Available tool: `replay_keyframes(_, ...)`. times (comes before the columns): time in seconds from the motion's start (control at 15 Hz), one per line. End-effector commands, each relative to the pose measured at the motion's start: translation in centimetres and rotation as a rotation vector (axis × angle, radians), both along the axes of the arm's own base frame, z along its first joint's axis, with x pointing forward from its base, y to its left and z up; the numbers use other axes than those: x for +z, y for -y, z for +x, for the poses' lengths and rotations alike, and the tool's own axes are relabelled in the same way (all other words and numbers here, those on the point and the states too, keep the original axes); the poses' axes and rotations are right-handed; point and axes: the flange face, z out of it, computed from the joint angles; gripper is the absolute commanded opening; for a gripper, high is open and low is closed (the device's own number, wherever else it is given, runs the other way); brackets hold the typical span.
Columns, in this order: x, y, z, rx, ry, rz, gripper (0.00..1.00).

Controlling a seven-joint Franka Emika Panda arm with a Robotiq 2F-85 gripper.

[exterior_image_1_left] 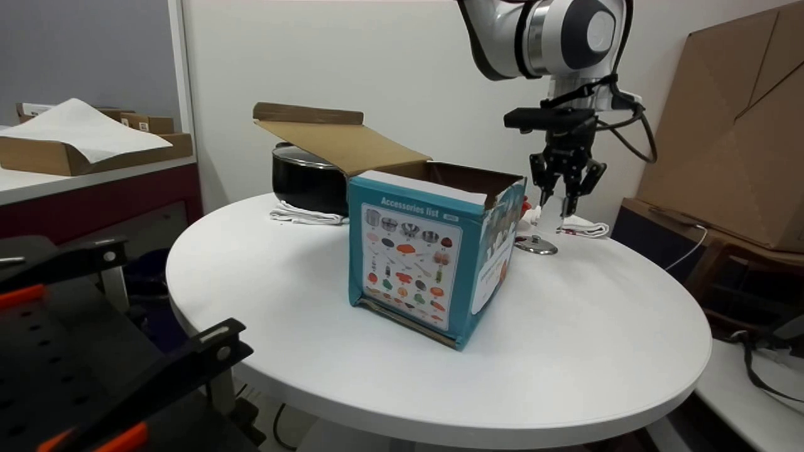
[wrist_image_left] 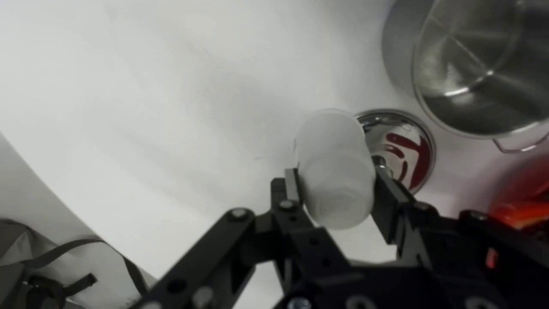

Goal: Put the red mug, salt shaker, silver pot, and silver lid in the box then close it

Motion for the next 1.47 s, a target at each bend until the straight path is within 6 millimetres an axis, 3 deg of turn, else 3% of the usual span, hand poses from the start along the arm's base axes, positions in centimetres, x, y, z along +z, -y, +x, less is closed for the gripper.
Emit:
replay_keyframes(0.0,6.9,-0.6,-0.1,0.038,-0.006,0.038,0.18)
replay_keyframes(0.2,12.0,-0.8,-0.7,0.060,-0.013,0.009,0.18)
replay_keyframes(0.47,15.6,-2.1,-3.3,0.133,-0.031,-0.011,0.18)
replay_keyframes(0.6,16.0,-3.5,-4.8,0.183,-0.054,-0.011,0.18)
replay_keyframes(1.07,13.8,-10.6,-11.3,0.372,-0.187,-0.033,0.18)
replay_keyframes(1.4,15.2,-14.9,-17.0,0.481,-0.189,-0.107,0.18)
